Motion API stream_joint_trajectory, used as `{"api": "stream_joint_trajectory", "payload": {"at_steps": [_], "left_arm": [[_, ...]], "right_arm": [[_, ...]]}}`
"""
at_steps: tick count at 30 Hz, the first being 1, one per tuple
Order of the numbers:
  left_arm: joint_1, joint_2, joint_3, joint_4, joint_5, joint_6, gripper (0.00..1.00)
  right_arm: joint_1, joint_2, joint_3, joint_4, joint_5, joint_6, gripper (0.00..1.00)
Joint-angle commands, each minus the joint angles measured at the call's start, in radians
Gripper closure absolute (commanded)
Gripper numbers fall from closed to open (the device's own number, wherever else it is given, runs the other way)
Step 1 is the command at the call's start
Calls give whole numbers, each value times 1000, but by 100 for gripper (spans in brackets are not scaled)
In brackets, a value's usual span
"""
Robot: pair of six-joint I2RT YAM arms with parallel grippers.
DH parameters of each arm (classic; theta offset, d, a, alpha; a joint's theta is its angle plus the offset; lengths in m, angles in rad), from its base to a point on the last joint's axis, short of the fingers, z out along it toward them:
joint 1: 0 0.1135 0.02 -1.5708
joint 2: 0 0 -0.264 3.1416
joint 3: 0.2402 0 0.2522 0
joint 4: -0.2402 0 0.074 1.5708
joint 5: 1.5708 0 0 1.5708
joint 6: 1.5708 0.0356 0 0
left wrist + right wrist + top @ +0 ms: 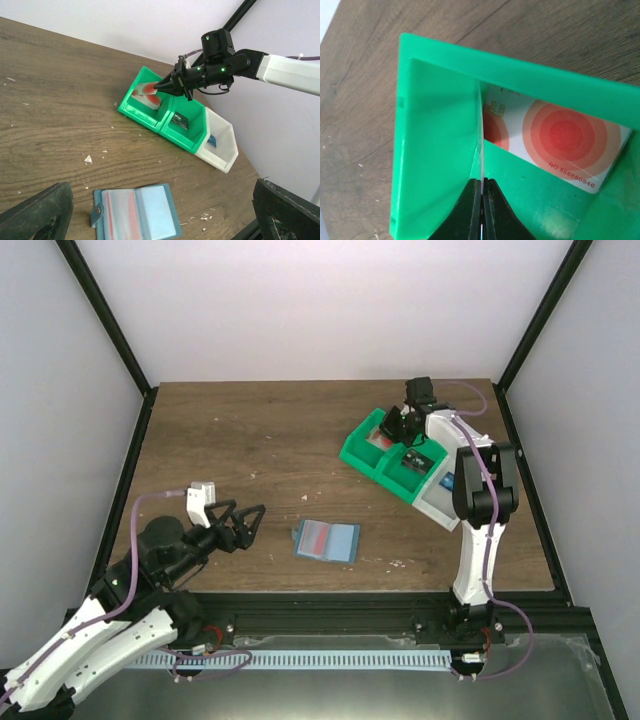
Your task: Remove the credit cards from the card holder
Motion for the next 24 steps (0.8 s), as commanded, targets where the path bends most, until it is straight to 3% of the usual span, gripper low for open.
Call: {"api": "stream_joint_trajectory", "payload": {"at_steps": [1,24], "left_arm": [[-5,-10,10,0,-12,2,0],[-5,11,9,8,11,12,0]], "right_arm": [[-16,29,74,-47,11,1,100],[-54,42,116,-65,18,-43,100]]}}
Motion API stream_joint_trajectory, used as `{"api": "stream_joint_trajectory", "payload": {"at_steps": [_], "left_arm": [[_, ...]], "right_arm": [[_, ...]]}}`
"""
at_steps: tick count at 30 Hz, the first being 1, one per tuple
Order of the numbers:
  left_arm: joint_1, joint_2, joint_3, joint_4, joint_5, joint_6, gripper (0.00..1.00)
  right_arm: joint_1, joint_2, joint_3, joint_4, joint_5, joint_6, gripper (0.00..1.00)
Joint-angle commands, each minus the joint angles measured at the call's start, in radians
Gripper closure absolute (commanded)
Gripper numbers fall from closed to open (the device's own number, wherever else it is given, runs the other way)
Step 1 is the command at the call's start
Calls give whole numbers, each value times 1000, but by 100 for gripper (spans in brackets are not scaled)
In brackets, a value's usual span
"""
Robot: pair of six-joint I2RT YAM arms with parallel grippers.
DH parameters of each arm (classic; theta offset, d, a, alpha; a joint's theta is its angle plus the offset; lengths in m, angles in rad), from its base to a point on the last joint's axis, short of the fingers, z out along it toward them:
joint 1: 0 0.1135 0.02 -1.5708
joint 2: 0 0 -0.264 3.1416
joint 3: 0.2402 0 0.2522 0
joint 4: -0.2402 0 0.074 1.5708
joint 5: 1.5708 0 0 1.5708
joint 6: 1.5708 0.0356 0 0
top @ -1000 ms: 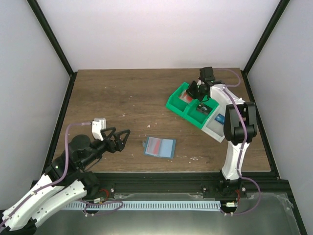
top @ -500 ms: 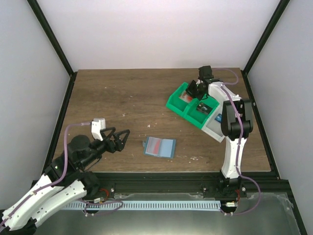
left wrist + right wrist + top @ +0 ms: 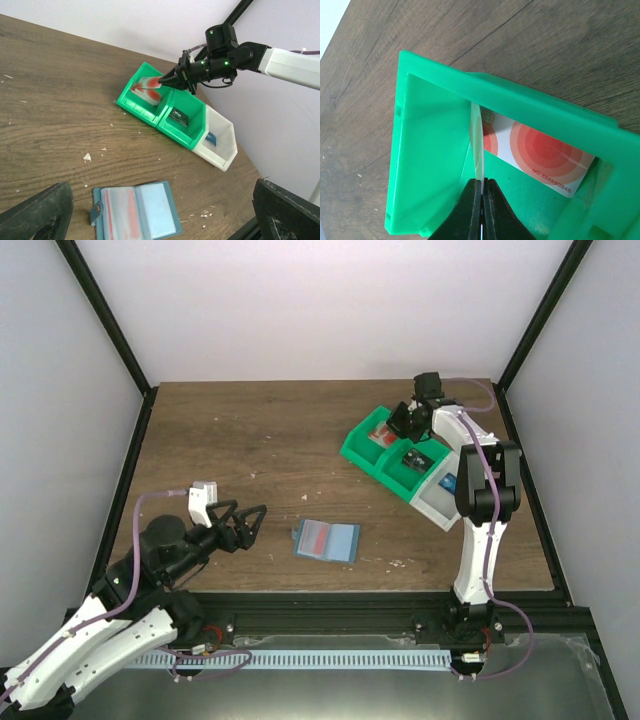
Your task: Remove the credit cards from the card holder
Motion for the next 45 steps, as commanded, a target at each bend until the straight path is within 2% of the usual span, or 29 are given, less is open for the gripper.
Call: {"api": "stream_joint_trajectory", "payload": {"at_steps": [1,4,16,24,32,36,41,45], "left_arm": [[-4,1,7,8,7,12,0],[-5,3,8,9,6,12,0],[-4,0,8,7,1,9,0],[-4,27,6,10,13,6,0],[-4,55,6,13,18,10,0],[-4,62,7,14,22,11,0],[-4,63,6,14,27,13,0],[-3,61,6,17,23,15,0]], "right_arm": [[-11,17,63,-19,20,-19,99],[-11,23,72,-29,28,-15,92],[-17,3,97,-80,90,-16,88],[-26,-64,115,-110,143,-41,81],[8,-63,118,-67,109,-95,73],[22,-50,98,-12,82,-92,74],[56,-24,78,50,51,-108,83],[85,13,91,42,118,-113,85]]}}
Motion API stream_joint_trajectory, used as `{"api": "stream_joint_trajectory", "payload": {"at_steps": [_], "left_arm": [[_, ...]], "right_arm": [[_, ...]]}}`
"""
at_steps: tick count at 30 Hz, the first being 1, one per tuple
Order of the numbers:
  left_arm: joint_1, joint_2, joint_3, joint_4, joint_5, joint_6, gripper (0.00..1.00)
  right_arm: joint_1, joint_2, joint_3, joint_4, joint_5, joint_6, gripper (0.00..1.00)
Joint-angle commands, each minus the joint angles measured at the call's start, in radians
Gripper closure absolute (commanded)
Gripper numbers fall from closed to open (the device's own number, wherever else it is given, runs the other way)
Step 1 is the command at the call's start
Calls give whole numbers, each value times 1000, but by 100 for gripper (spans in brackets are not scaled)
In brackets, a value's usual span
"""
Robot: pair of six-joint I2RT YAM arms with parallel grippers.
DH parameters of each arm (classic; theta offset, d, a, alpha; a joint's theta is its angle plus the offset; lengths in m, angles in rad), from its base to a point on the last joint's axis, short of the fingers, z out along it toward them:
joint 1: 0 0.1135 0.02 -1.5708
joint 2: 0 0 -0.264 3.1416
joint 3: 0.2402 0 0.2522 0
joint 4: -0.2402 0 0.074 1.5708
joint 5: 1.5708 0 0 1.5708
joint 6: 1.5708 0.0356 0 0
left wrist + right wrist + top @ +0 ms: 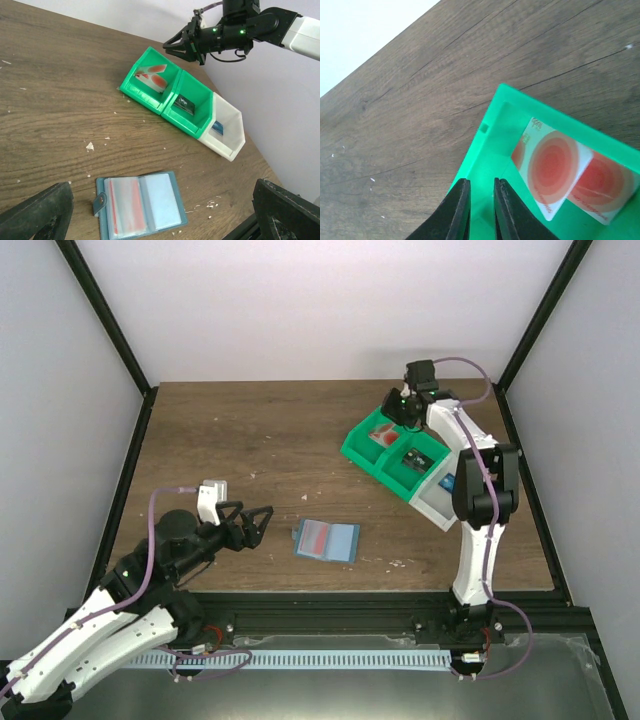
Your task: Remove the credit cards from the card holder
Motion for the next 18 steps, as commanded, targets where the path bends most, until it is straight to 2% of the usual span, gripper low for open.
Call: {"api": "stream_joint_trajectory", "payload": {"at_steps": [1,6,10,18], "left_arm": [[-3,-5,7,16,5,14,0],[-2,-21,6,13,1,13,0],[-3,-22,4,20,-3,17,0],[-3,-1,6,21,4,24,0]], "right_arm": [[37,62,25,-1,54,-21,86],[37,133,64,-124,158,-53,89],[38,103,11,-117,250,-58,91],[38,110,57,-137,266,-80,92]]}}
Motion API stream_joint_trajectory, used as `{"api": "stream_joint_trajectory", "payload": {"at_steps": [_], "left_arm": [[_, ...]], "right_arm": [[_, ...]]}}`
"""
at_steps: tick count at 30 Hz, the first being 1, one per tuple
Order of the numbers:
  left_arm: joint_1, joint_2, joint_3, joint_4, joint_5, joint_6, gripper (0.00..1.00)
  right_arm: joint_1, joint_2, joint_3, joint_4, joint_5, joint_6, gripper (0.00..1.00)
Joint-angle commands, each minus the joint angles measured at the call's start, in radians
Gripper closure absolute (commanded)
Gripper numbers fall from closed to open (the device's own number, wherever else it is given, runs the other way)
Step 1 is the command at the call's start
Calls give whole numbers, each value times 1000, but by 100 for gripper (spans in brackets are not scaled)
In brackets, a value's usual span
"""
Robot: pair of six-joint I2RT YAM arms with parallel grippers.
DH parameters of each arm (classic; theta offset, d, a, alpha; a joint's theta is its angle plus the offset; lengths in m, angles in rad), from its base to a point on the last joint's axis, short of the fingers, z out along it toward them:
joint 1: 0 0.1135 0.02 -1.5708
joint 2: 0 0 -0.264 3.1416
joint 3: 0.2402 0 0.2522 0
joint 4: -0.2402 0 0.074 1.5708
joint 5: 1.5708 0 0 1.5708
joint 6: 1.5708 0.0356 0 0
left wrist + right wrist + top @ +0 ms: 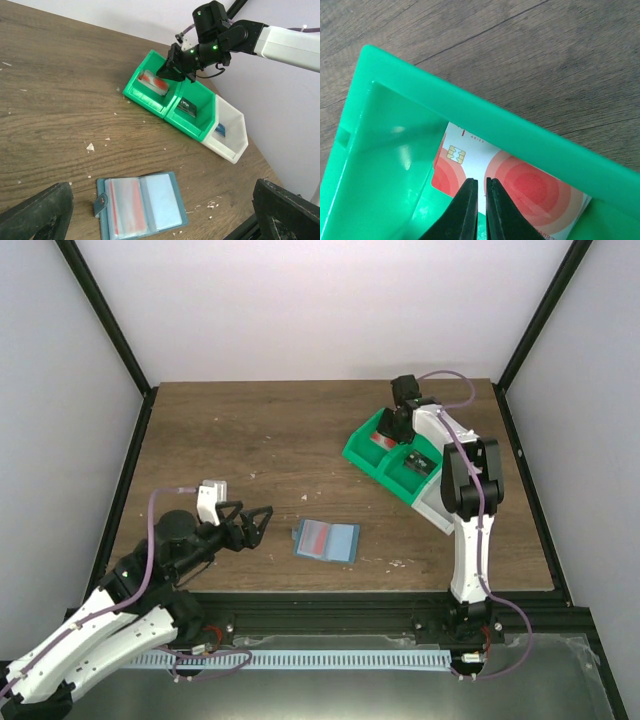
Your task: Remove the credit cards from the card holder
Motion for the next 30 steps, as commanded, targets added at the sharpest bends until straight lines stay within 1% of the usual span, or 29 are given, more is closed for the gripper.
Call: {"api": "stream_joint_trajectory", "payload": {"at_steps": [1,5,8,11,13,15,20,23,26,30], "left_arm": [[-2,6,6,20,5,19,0],[-3,5,3,29,23,30,0],[-2,14,-21,68,37,29,0],[-4,73,-24,82,94,31,0],[-3,131,-17,88,132,46,0],[-3,192,-12,99,159,58,0],[-3,378,-3,154,209,43,0],[-3,425,-34,257,286,11,0],[3,453,-65,346,321,-11,0],[26,545,-85,427,397,-27,0]], "right_arm": [[-3,-16,46,-44,44,-26,92],[-4,-20,82,-43,9,-50,92],[-3,-29,119,-43,-37,-78,90],[-2,-45,173,-81,-68,-88,89],[1,-82,158,-86,-115,-99,87],[2,-159,92,-70,-170,-114,85],[7,-404,-226,62,-260,-124,80],[7,-552,-388,140,-318,-139,78],[6,-655,-480,155,-354,-141,78],[26,-778,-614,178,-415,-105,78]]}}
